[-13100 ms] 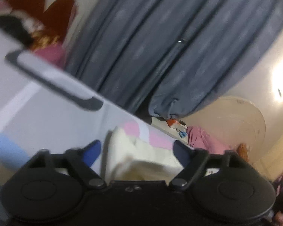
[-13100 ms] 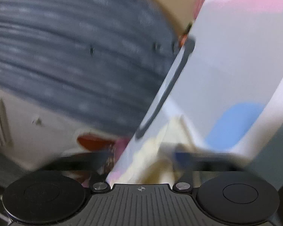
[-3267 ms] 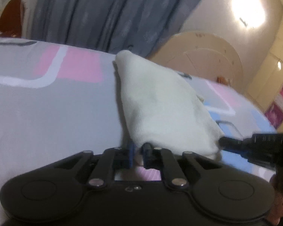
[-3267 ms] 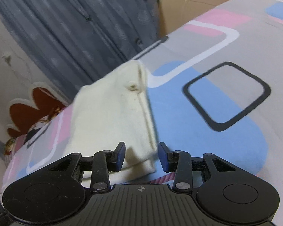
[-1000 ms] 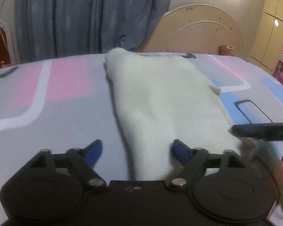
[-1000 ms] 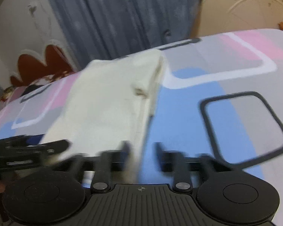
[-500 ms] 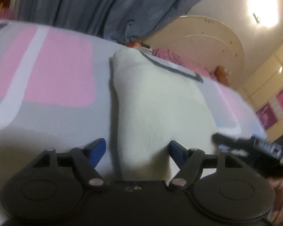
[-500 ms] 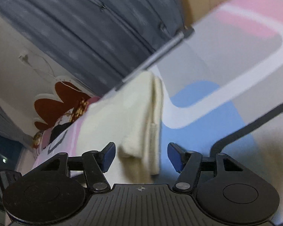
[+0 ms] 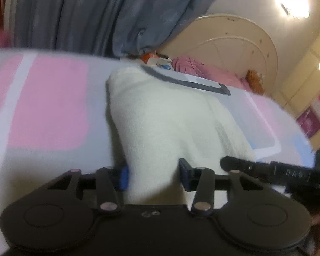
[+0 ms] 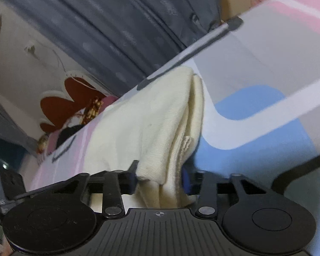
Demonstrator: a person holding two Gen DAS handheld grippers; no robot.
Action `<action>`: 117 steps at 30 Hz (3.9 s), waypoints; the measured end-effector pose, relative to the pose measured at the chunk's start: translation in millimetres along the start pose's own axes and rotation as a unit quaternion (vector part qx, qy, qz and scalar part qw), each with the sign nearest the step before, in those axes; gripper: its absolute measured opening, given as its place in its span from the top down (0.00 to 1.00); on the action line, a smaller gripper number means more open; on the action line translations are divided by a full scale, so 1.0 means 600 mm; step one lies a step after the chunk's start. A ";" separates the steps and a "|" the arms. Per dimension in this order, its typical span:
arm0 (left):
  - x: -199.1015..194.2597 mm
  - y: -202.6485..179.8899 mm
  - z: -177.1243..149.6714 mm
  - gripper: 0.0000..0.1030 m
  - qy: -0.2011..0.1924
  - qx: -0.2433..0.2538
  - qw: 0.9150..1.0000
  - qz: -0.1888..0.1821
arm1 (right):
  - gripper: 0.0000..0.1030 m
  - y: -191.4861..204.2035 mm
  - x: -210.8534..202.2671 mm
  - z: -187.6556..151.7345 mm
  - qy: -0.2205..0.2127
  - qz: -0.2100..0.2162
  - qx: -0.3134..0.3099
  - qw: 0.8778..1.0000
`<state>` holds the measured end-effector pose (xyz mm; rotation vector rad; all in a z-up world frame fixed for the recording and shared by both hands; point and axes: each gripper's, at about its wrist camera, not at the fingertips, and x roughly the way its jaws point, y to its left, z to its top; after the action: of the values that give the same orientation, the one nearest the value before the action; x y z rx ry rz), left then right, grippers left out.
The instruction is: Fold small clothes
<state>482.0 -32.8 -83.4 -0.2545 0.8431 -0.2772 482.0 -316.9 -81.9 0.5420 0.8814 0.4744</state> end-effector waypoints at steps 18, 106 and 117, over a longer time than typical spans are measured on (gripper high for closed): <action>-0.150 -0.031 -0.025 0.65 -0.045 0.068 0.996 0.026 | 0.69 0.167 -0.067 -0.064 -0.038 -0.039 -0.134 0.990; -0.336 0.111 -0.256 0.45 -0.018 0.094 0.993 0.073 | 0.95 0.374 -0.013 -0.329 0.016 -0.073 -0.270 0.960; -0.435 0.044 -0.308 0.05 -0.063 0.087 0.985 0.136 | 0.91 0.410 -0.112 -0.370 0.000 -0.108 -0.245 0.963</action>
<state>179.7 60.2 -28.4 0.0086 0.7141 -0.0777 223.1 -113.7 -5.6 -0.0097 0.7766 0.4712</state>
